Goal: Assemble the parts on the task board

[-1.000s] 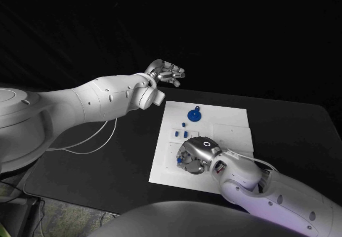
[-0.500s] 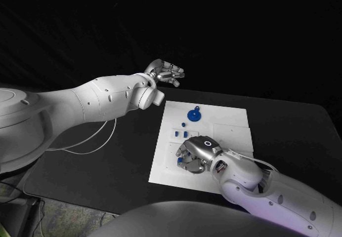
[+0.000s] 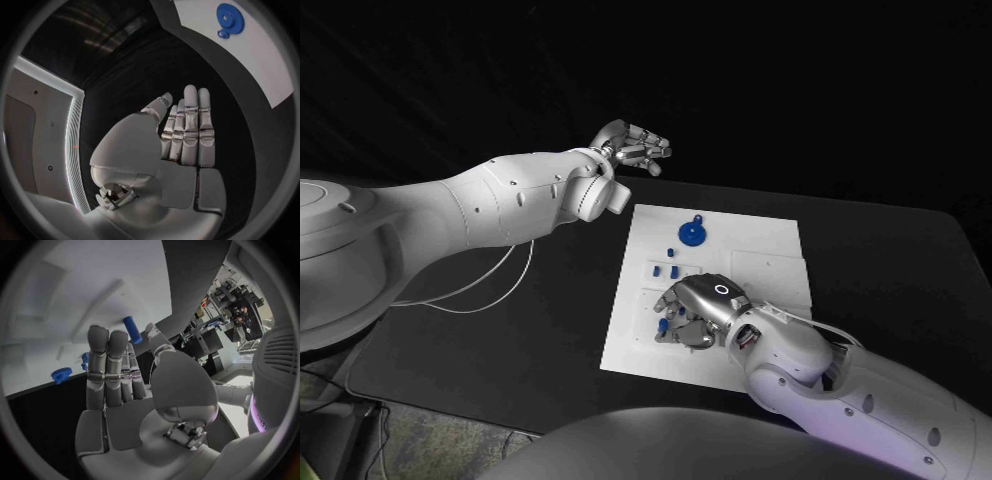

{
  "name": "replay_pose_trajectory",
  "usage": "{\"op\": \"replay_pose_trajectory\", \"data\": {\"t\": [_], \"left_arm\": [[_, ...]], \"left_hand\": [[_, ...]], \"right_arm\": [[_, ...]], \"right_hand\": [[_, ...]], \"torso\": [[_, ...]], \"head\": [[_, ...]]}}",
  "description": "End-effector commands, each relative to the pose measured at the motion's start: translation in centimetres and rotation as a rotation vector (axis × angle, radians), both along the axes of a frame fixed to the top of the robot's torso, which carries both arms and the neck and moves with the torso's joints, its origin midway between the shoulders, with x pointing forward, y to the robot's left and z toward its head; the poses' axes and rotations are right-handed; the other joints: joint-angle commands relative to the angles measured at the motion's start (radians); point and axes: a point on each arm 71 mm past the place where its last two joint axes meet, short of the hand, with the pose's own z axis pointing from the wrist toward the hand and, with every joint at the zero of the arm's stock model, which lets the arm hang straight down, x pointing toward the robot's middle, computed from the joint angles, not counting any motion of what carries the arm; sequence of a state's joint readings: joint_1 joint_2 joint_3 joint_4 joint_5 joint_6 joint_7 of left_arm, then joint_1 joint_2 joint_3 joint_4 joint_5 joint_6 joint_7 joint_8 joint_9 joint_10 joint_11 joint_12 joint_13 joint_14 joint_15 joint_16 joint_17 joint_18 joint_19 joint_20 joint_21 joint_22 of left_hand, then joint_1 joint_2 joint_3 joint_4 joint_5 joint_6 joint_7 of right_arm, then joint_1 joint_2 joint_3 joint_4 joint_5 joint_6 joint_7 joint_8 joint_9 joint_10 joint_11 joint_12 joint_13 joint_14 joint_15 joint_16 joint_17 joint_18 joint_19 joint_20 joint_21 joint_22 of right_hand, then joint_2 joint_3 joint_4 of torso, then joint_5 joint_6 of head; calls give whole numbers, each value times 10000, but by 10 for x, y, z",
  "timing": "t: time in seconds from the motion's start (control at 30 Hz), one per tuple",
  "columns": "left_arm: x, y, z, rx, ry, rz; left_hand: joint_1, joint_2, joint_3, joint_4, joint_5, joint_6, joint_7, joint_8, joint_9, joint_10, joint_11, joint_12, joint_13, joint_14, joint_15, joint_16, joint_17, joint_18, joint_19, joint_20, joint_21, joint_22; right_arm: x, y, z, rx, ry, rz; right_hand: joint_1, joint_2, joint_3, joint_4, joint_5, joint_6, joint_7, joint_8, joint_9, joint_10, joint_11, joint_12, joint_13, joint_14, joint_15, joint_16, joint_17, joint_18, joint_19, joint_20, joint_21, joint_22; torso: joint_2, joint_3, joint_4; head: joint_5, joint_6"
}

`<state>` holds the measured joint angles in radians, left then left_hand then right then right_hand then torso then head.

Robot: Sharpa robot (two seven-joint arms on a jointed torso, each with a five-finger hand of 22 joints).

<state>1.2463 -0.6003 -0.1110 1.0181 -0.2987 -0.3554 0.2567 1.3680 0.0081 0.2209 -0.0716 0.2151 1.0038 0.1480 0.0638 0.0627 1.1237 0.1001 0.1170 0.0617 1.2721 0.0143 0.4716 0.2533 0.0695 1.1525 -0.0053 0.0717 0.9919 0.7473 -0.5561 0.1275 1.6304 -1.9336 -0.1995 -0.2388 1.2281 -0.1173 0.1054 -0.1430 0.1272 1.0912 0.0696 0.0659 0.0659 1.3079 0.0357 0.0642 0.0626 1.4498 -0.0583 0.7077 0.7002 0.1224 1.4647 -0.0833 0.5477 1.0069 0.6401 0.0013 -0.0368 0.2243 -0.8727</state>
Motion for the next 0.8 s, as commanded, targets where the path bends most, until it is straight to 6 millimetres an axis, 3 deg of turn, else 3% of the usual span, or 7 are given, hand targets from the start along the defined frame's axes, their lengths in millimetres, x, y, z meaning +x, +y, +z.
{"op": "replay_pose_trajectory", "data": {"t": [0.03,0.33,0.43,0.6,0.73,0.77,0.8], "left_arm": [[0,-1,0,-84,20,-69],[0,1,0,-67,26,-31],[1,2,0,-57,27,-8],[1,4,-1,-43,41,27],[1,6,-3,-26,78,71],[0,6,-4,-21,90,81],[0,6,-4,-17,103,92]], "left_hand": [[-9,-46,1,52,-50,-38,-4,-4,13,-60,9,48,-13,-8,67,-27,6,30,59,31,-23,-9],[-9,-46,1,52,-50,-38,-4,-4,13,-60,9,48,-13,-8,67,-27,6,30,59,31,-23,-9],[-9,-46,1,52,-50,-38,-4,-4,13,-60,9,48,-13,-8,67,-27,6,30,59,31,-23,-9],[8,-45,2,55,-46,-37,-2,-3,14,-59,8,59,-13,-9,67,-28,4,30,65,31,-19,-45],[8,-45,2,55,-46,-37,-2,-3,14,-59,8,59,-13,-9,67,-28,4,30,65,31,-19,-45],[8,-45,2,55,-46,-37,-2,-3,14,-59,8,59,-13,-9,67,-28,4,30,65,31,-19,-45],[8,-45,2,55,-46,-37,-2,-3,14,-59,8,59,-13,-9,67,-28,4,30,65,31,-19,-45]], "right_arm": [[-1,0,1,151,-40,-27],[0,-13,16,1165,-222,-363],[8,-25,26,1853,-134,-698],[26,-48,41,2927,553,-1427],[40,-69,50,3487,1657,-2026],[43,-74,51,3571,1905,-2136],[46,-79,53,3634,2108,-2229]], "right_hand": [[87,11,-303,137,-126,-47,2,-33,-1,-83,-9,16,16,10,54,53,-15,103,433,89,-47,12],[132,-3,-720,483,22,-41,116,-23,0,-243,52,24,20,-67,112,9,-67,132,355,136,-368,-160],[-29,-113,-916,929,750,9,351,-29,1,-417,170,26,16,-208,203,-143,-210,204,266,221,-1028,-534],[140,-193,-1252,1193,1145,-107,423,-25,28,-347,216,45,21,-523,265,-372,-497,363,168,318,-1686,-923],[173,-41,-1413,1013,1987,408,207,41,524,-64,56,414,108,-912,245,-587,-615,234,-97,315,-2056,-1093],[167,4,-1496,927,2135,450,172,52,751,-18,19,602,170,-984,232,-618,-630,173,-135,291,-2142,-1138],[197,84,-1649,742,2234,466,135,56,1226,-98,-28,984,328,-1058,221,-569,-594,91,-128,246,-2222,-1165]], "torso": [[-2,-3,3],[-11,-9,-15],[-17,-13,-19],[-44,-2,-34],[-83,7,-56],[-95,9,-66],[-112,14,-82]], "head": [[-14,1],[-120,13],[-182,48],[-303,122],[-420,197],[-439,210],[-459,229]]}}
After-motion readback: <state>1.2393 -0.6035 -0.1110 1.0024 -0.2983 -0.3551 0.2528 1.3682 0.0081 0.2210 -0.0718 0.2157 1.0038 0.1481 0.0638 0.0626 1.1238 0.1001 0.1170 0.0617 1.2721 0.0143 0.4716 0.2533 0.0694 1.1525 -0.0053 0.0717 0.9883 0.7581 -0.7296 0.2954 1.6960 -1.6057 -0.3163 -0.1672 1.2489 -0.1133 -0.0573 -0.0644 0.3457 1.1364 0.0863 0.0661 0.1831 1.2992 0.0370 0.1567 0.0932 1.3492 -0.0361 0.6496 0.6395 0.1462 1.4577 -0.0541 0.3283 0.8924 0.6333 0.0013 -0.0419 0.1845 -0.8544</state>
